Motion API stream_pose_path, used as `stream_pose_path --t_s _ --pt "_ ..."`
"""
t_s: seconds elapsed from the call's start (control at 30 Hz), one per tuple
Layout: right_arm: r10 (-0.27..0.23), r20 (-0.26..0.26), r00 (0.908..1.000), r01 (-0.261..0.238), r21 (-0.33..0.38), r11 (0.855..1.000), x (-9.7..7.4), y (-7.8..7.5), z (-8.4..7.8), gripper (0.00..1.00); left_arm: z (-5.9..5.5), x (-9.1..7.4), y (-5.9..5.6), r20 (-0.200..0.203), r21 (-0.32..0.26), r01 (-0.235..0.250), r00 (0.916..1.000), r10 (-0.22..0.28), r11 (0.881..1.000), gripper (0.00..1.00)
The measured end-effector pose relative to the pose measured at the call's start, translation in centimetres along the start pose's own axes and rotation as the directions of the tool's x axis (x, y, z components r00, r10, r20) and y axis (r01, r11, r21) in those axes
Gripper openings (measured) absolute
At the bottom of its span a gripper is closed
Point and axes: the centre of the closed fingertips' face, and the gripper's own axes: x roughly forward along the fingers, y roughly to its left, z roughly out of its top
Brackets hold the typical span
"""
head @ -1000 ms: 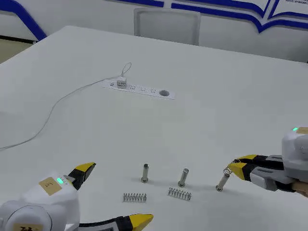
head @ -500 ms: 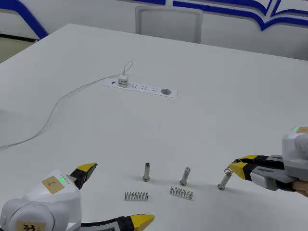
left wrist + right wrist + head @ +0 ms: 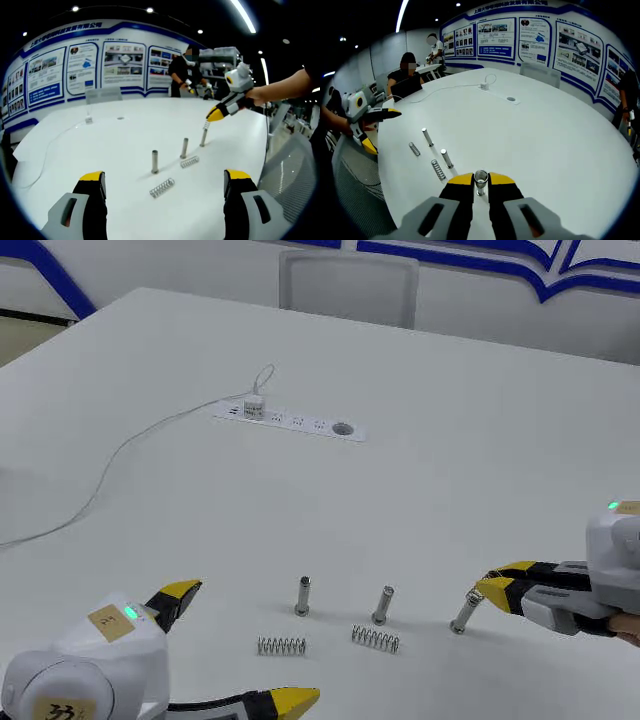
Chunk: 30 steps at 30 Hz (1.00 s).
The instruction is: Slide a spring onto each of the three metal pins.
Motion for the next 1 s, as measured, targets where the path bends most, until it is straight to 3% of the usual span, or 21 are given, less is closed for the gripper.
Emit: stream_pose_path --t_s 0.6,1.0 --pt "0.01 -0.045 0.999 -0.01 -0.001 1.0 0.4 0.0 -0.5 0.11 0.0 0.0 0.1 -0.001 -0.001 -0.006 1.0 0.006 1.0 1.0" --pt "0.012 -0.088 0.9961 -0.013 -0.009 1.0 1.9 0.0 -1.7 0.11 -0.3 0.0 0.2 -0.012 0.0 -0.009 0.9999 0.009 1.0 1.0"
